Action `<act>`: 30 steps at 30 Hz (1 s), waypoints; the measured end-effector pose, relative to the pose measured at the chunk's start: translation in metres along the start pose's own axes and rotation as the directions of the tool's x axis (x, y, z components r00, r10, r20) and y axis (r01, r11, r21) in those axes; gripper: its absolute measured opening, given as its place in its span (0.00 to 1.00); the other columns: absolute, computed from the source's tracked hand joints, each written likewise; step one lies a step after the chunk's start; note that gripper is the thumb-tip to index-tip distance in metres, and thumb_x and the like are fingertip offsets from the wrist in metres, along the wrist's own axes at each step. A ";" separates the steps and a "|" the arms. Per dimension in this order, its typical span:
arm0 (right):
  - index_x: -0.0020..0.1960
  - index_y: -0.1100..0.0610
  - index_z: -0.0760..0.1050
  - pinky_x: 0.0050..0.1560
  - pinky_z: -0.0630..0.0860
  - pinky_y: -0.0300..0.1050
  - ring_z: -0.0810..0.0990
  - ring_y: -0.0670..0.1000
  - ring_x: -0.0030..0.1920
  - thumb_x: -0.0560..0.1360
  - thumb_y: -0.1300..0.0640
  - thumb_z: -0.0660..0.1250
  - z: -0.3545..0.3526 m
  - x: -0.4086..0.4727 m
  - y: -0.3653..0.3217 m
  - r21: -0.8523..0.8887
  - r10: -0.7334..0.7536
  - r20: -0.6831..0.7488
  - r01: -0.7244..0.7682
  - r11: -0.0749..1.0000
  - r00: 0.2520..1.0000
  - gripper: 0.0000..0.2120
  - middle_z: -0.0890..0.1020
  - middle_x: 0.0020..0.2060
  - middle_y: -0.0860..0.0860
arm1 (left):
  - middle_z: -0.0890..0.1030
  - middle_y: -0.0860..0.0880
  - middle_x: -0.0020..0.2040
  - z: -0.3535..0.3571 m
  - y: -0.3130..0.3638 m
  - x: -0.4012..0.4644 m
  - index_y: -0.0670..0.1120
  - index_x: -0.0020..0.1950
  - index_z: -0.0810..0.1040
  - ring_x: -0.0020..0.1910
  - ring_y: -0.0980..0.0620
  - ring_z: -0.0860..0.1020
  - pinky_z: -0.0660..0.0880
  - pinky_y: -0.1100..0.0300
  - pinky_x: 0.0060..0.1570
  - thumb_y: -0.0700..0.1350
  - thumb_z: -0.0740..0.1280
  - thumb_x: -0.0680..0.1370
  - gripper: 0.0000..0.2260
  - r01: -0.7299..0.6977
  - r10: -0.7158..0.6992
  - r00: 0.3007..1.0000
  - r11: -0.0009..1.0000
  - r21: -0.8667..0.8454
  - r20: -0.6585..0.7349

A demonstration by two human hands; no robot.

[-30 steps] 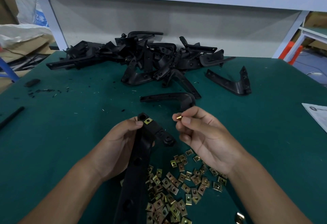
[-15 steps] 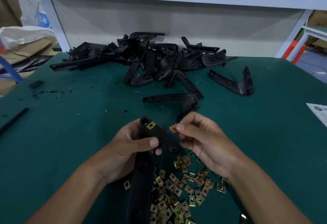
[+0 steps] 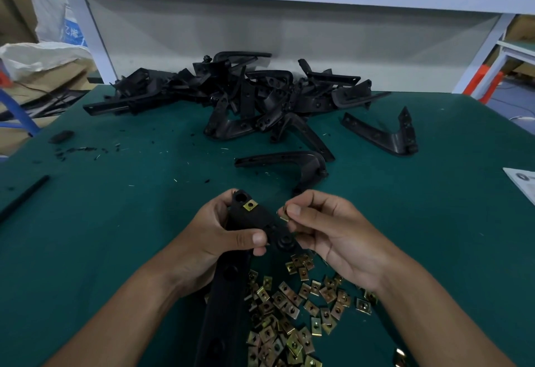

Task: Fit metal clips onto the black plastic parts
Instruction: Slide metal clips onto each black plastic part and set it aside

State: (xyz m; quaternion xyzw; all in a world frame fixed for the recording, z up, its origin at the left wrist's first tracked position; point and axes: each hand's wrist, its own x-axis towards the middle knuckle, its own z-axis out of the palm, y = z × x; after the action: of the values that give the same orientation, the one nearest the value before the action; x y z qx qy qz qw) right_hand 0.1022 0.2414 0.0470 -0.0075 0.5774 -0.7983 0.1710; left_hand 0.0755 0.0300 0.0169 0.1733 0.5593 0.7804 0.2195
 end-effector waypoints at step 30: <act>0.46 0.50 0.84 0.44 0.78 0.40 0.81 0.46 0.42 0.69 0.51 0.75 -0.002 0.001 0.004 -0.090 -0.058 0.082 0.065 0.994 0.995 0.07 0.82 0.40 0.49 | 0.80 0.41 0.37 0.001 0.000 0.000 0.44 0.46 0.72 0.32 0.48 0.79 0.78 0.61 0.35 0.38 0.79 0.65 0.18 -0.002 0.000 0.999 0.999 -0.032 -0.044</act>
State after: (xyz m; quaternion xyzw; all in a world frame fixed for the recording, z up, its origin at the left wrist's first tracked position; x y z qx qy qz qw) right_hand 0.1021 0.2415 0.0422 -0.0649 0.6061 -0.7746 0.1687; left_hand 0.0763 0.0305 0.0170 0.1527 0.5511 0.7931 0.2094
